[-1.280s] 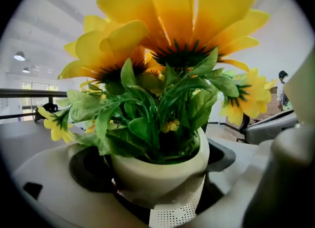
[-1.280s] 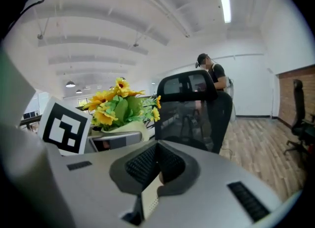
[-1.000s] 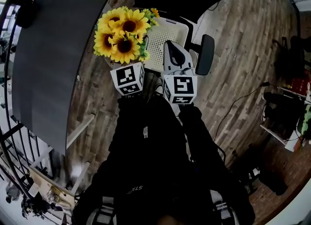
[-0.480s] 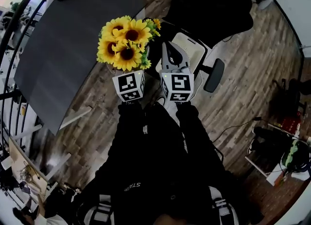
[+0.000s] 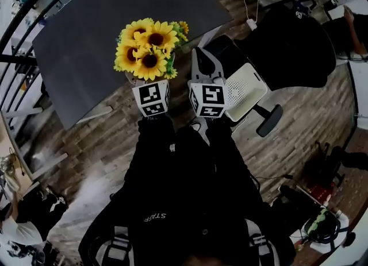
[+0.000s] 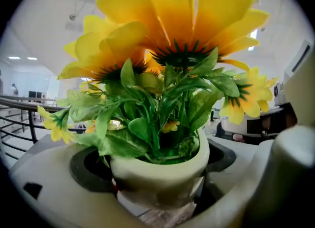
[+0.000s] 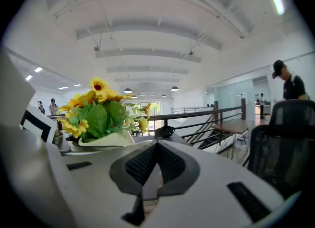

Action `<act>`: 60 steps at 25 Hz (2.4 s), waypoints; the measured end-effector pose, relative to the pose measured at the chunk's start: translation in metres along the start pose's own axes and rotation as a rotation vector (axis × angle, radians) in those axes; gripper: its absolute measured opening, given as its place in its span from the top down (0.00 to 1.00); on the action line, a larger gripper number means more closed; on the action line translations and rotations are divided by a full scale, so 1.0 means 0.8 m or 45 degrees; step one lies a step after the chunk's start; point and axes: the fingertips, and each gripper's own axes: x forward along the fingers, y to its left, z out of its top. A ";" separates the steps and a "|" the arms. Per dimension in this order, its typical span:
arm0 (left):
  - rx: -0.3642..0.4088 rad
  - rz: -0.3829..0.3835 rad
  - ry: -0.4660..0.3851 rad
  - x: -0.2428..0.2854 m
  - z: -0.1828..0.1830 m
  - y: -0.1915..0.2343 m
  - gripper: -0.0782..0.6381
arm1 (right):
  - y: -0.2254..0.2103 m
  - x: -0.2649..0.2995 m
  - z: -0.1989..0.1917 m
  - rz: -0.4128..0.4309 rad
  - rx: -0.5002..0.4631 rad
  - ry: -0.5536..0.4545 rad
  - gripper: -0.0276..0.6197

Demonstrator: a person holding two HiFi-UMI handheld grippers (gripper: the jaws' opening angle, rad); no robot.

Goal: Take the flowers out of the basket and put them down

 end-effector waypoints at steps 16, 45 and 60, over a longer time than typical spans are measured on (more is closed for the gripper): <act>-0.103 0.421 0.056 -0.025 -0.057 0.290 0.18 | 0.255 0.181 -0.021 0.433 -0.078 0.091 0.94; -0.228 0.583 0.237 0.033 -0.282 0.403 0.18 | 0.345 0.312 -0.220 0.652 -0.165 0.390 0.94; -0.142 0.582 0.318 0.033 -0.309 0.414 0.18 | 0.358 0.313 -0.239 0.658 -0.186 0.432 0.94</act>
